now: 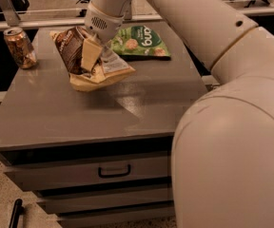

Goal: Move brown chip bag near orange can

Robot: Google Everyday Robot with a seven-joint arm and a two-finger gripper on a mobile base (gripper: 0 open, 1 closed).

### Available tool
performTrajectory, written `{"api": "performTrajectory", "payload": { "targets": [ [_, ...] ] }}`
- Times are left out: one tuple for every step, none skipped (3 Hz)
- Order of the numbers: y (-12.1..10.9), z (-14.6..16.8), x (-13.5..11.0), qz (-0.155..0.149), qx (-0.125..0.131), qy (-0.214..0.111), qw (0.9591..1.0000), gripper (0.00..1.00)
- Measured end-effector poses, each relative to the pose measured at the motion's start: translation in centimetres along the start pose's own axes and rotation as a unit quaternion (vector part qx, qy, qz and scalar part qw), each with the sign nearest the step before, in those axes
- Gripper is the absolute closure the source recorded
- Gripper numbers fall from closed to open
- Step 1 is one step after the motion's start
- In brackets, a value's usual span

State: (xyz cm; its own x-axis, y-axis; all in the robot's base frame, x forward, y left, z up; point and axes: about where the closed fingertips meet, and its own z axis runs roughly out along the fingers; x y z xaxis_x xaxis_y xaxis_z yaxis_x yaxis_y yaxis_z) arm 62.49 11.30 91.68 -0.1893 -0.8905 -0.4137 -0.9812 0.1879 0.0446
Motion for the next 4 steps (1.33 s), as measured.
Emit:
{"api": "performTrajectory", "payload": {
  "targets": [
    [0.4,1.9,-2.1,0.022,-0.012,-0.008,0.9997,1.00],
    [0.8,3.0,-3.8,0.032,-0.017,-0.013,0.9993,1.00],
    [1.1,5.0,-6.1,0.043,-0.022,-0.017,0.9987,1.00],
    [1.0,5.9,-6.6,0.048,-0.024,-0.015,0.9985,1.00]
  ]
}}
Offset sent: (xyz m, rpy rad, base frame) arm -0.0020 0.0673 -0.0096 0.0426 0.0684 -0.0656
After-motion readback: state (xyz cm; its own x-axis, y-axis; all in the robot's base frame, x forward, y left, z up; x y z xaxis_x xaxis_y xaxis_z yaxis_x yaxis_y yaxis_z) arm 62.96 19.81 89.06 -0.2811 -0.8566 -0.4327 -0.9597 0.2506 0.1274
